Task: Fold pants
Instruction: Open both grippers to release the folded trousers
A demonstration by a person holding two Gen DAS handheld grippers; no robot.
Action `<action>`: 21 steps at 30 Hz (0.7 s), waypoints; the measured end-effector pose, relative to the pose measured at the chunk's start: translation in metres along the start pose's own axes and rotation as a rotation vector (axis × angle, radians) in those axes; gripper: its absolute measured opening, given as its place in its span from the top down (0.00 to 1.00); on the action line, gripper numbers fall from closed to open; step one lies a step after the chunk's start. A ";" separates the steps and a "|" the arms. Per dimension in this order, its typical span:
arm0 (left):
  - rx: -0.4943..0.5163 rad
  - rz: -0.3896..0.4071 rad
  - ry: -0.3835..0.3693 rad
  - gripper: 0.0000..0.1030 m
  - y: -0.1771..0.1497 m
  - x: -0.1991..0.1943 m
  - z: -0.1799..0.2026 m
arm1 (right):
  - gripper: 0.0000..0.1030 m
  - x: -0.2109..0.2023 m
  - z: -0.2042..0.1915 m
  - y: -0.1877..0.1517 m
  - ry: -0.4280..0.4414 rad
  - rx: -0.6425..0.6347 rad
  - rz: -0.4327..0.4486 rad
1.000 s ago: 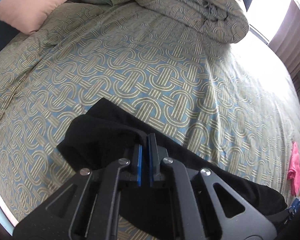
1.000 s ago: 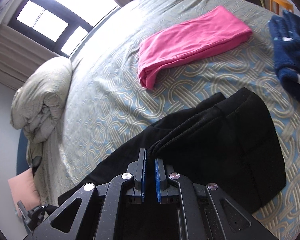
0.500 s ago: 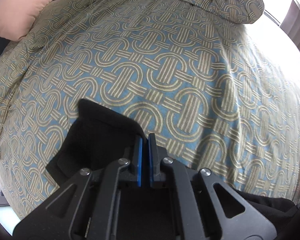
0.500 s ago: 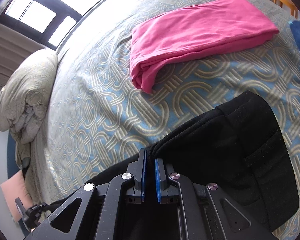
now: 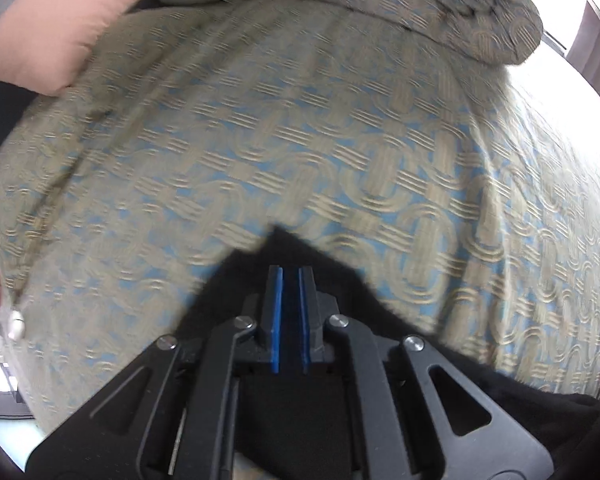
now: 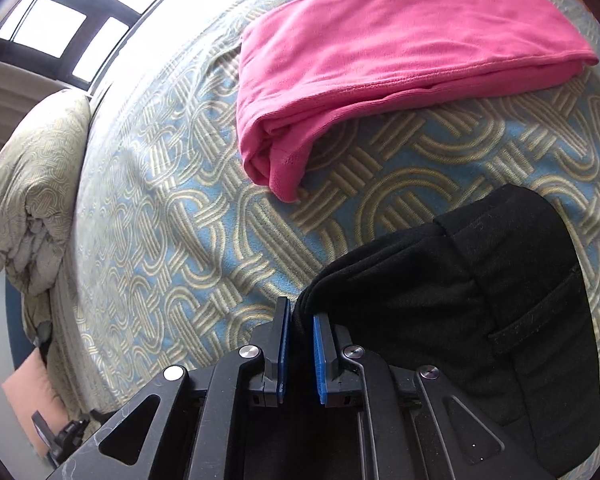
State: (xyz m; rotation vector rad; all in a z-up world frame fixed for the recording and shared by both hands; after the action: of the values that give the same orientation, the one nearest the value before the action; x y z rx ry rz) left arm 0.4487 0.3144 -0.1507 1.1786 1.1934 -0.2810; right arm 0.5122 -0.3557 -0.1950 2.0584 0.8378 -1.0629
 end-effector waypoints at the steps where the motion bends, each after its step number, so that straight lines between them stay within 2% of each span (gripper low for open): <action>1: -0.002 0.009 0.014 0.89 0.000 -0.004 -0.012 | 0.83 -0.002 0.002 0.004 0.002 0.008 0.001; 3: -0.010 0.032 0.052 0.82 0.000 -0.010 -0.040 | 0.77 -0.009 0.005 0.014 -0.017 0.029 0.033; 6: -0.023 0.045 0.090 0.78 -0.007 -0.016 -0.076 | 0.70 -0.022 0.006 0.025 -0.041 0.037 0.074; 8: -0.042 0.031 0.067 0.74 -0.017 -0.015 -0.090 | 0.56 -0.032 0.000 0.027 -0.058 0.013 0.114; 10: -0.055 -0.006 0.019 0.66 -0.033 -0.010 -0.097 | 0.51 -0.043 -0.009 0.021 -0.068 -0.034 0.138; 12: -0.071 -0.044 -0.029 0.61 -0.051 -0.003 -0.097 | 0.50 -0.050 -0.017 0.011 -0.059 -0.076 0.139; 17: -0.156 -0.148 -0.190 0.61 -0.091 0.014 -0.083 | 0.50 -0.073 -0.033 -0.029 -0.024 -0.187 0.133; 21: -0.211 -0.182 -0.194 0.61 -0.097 0.036 -0.078 | 0.49 -0.089 -0.033 -0.071 -0.007 -0.259 0.107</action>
State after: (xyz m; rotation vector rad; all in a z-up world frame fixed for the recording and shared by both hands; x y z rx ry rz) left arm 0.3503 0.3505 -0.2271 0.8414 1.1306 -0.3872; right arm 0.4302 -0.3104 -0.1234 1.8589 0.8075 -0.8555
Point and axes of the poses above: each gripper's, at about its wrist camera, not at the fingertips, and x roughly the way its jaws point, z to its right, y to its top, the point moved 6 cm from there along x, roughly the way its jaws point, and after that the axes turned 10 degrees about z, right-handed, at the moved point
